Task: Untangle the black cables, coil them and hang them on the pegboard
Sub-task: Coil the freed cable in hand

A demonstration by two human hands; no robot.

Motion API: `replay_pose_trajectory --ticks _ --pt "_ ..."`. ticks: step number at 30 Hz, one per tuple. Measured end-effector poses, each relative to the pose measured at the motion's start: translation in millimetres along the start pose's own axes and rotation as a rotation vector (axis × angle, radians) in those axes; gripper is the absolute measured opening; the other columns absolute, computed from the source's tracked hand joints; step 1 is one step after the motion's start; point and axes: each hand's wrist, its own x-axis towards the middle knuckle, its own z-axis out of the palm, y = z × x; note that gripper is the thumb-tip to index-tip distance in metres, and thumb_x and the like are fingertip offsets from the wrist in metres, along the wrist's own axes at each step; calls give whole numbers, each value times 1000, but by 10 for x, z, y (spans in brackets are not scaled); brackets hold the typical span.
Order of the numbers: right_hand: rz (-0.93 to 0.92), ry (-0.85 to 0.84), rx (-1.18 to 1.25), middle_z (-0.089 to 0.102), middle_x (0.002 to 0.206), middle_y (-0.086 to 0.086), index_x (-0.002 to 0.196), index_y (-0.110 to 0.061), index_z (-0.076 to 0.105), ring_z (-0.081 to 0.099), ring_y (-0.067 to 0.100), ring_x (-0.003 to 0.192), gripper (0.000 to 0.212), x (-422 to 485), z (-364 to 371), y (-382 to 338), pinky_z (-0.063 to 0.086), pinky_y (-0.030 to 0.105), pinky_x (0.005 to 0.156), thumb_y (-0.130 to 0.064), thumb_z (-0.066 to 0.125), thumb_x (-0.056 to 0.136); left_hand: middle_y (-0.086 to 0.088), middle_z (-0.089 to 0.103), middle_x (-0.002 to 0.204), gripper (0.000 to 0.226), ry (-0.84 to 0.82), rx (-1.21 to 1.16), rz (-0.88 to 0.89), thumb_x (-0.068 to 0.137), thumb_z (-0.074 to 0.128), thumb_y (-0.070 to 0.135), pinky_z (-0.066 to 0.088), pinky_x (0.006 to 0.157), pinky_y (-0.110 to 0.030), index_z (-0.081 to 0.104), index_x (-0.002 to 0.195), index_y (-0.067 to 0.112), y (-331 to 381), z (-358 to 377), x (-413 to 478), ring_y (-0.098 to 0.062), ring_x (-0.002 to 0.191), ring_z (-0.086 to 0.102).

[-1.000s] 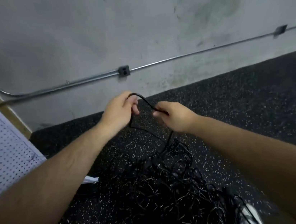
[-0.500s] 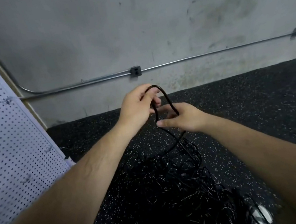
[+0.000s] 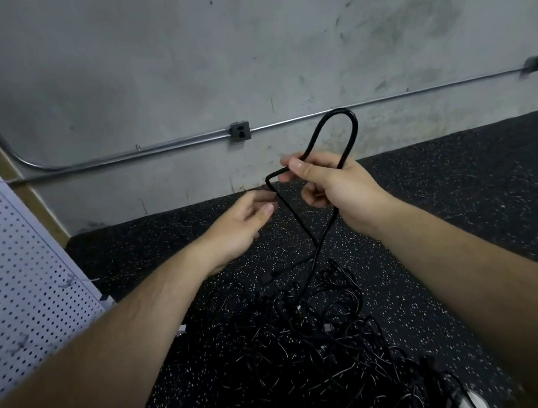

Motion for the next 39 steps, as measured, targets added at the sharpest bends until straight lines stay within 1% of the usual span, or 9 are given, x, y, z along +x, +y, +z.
replay_pose_trajectory --ticks 6,10,15,20,23,25,28,32,39 --pt "0 -15 66 76 109 3 120 -15 71 52 14 59 24 -34 15 37 36 26 60 -25 60 101 9 68 122 38 162 -170 -83 103 59 33 53 102 -44 40 135 26 34 256 174 -13 111 68" --pt "35 -26 97 76 110 1 122 -16 69 53 13 60 26 -107 -7 24 37 27 62 -29 58 102 11 71 116 23 120 -73 -80 106 52 36 46 109 -45 59 125 27 7 325 225 -9 113 65" --pt "93 4 44 76 112 -1 119 -17 70 58 14 69 28 -113 -118 87 43 31 70 -35 61 100 4 79 94 19 169 -244 -84 109 47 25 58 90 -41 63 111 16 97 371 245 -19 87 77" --pt "202 -110 -433 75 106 -14 116 -25 72 69 -1 98 30 -203 -405 254 48 23 93 -39 75 89 -9 76 102 15 415 -340 -45 106 52 19 62 78 -30 66 101 18 129 188 319 -18 85 74" --pt "399 -382 -986 57 132 -19 140 -32 53 56 8 122 64 -263 -624 407 44 33 109 -33 82 84 -6 76 102 16 414 -307 2 104 54 13 61 72 -25 68 99 19 136 91 320 -14 81 74" --pt "399 -358 -1114 55 142 -9 148 -34 45 59 17 121 64 -238 -670 458 52 38 103 -24 74 92 -3 77 98 14 408 -269 20 103 58 14 60 70 -23 71 101 18 138 84 326 -14 82 75" --pt "246 -199 -784 64 128 0 145 -30 49 71 19 102 40 -176 -564 407 62 35 80 -24 52 106 -3 79 88 7 386 -254 75 97 68 23 60 67 -24 74 95 20 183 150 323 -18 78 75" --pt "251 -175 -330 71 112 14 138 -28 53 74 25 98 31 -98 -233 326 61 39 87 -26 42 110 0 78 88 12 332 -300 144 97 67 17 62 72 -27 75 92 23 276 241 288 -17 80 76" --pt "358 92 113 68 100 21 109 2 66 72 28 90 18 18 -177 288 62 34 79 -13 60 101 7 76 115 35 7 -189 188 88 72 -3 53 97 -22 77 108 25 315 177 114 -8 112 69"
